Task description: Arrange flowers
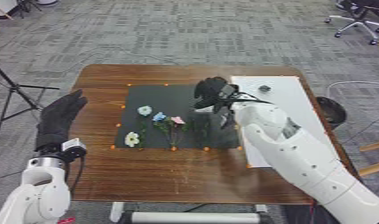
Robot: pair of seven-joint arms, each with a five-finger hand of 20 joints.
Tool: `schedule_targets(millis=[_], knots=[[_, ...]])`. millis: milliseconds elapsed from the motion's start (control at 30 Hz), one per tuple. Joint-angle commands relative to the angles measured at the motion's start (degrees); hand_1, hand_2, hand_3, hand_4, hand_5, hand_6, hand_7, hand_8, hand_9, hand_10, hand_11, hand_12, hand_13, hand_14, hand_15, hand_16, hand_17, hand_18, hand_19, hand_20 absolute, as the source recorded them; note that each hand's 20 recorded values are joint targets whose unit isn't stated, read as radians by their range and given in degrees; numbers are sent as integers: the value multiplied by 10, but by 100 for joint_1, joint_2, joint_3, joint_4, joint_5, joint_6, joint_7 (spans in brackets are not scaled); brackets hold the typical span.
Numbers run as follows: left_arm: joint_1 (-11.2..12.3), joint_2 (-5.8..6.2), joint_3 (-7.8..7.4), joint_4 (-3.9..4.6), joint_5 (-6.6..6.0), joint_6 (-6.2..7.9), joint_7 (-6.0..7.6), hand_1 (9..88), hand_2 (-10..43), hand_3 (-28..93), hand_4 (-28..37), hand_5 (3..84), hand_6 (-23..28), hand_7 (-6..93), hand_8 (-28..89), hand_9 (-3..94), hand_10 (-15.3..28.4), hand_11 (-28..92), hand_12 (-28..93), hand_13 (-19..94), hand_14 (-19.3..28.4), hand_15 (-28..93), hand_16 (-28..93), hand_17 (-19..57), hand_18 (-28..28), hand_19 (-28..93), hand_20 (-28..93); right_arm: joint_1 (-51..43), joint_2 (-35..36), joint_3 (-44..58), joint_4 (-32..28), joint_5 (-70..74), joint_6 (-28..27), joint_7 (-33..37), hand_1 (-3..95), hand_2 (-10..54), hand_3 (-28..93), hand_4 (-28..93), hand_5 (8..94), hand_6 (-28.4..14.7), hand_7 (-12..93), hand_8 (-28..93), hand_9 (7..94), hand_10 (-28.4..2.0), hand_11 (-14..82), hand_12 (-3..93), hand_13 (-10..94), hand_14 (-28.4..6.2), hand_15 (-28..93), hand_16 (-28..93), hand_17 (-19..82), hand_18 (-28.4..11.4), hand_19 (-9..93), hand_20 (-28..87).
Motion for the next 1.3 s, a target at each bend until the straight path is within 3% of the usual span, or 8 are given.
schedule_targets(millis=[33, 133, 367, 533, 667, 900, 1100, 1300], knots=[[-24, 9, -13, -3, -27, -26, -6, 247, 12, 697, -242, 481, 36, 142, -75, 490, 136, 190, 116, 354, 156, 100, 18, 43, 110, 57, 148, 252, 63, 29, -198, 93, 11, 46, 320, -95, 690, -146, 616, 1, 193, -98, 675, -128, 143, 191, 684, -100, 569, 321, 248, -200, 519, 538], [-37, 5, -5, -9, -34, -22, 1, 247, 12, 697, -241, 481, 37, 142, -75, 490, 136, 190, 116, 354, 155, 100, 17, 43, 110, 57, 148, 282, 72, 66, -183, 114, -95, 40, 318, -95, 689, -146, 618, 2, 192, -97, 674, -127, 142, 191, 682, -100, 567, 319, 247, -201, 518, 537], [-53, 28, -10, -19, -44, 30, 2, 246, 10, 697, -242, 481, 37, 141, -75, 490, 136, 190, 116, 354, 156, 100, 17, 43, 111, 57, 148, 489, 280, 303, -50, 21, 225, 297, 317, -95, 686, -147, 615, 0, 189, -96, 666, -129, 139, 192, 670, -107, 548, 311, 249, -199, 503, 522], [-35, 35, -23, -25, -49, 65, 6, 247, 11, 697, -243, 482, 37, 141, -75, 490, 136, 190, 116, 353, 155, 100, 17, 43, 111, 57, 147, 714, 446, 422, 391, -93, 493, 671, 309, -95, 688, -153, 581, 2, 180, -93, 629, -132, 126, 193, 633, -115, 407, 286, 249, -193, 448, 476], [-16, 25, -19, -29, -49, 67, 15, 247, 11, 696, -242, 482, 38, 141, -75, 490, 135, 191, 116, 353, 155, 100, 17, 43, 110, 57, 148, 787, 334, 796, 809, -607, -164, 587, 268, -95, 669, -178, 461, -13, 144, -77, 518, -139, 86, 197, 558, -135, 223, 308, 257, -210, 349, 424], [-14, 7, -3, -36, -37, 44, 8, 246, 11, 696, -242, 480, 36, 142, -75, 490, 135, 190, 116, 353, 157, 99, 18, 43, 111, 57, 148, 691, 36, 1354, 1368, -1680, -1005, 256, 230, -95, 664, -193, 323, -36, 82, -52, 386, -155, 39, 196, 532, -145, 195, 337, 242, -216, 347, 425], [1, -19, -10, -42, -50, 68, 13, 247, 12, 695, -241, 480, 36, 143, -76, 490, 136, 190, 116, 355, 156, 100, 18, 43, 111, 57, 148, 531, -271, 1760, 1706, -2600, -1269, 26, 226, -95, 676, -203, 315, -32, 82, -46, 388, -152, 41, 191, 554, -142, 239, 335, 238, -216, 397, 450], [18, -37, 0, -51, -27, 39, 39, 247, 12, 695, -241, 481, 37, 143, -76, 489, 136, 190, 116, 355, 156, 100, 18, 43, 111, 57, 147, 379, -581, 2293, 1959, -3701, -1591, -328, 267, -95, 679, -212, 385, -14, 121, -65, 457, -146, 56, 185, 637, -119, 274, 316, 264, -215, 458, 475]])
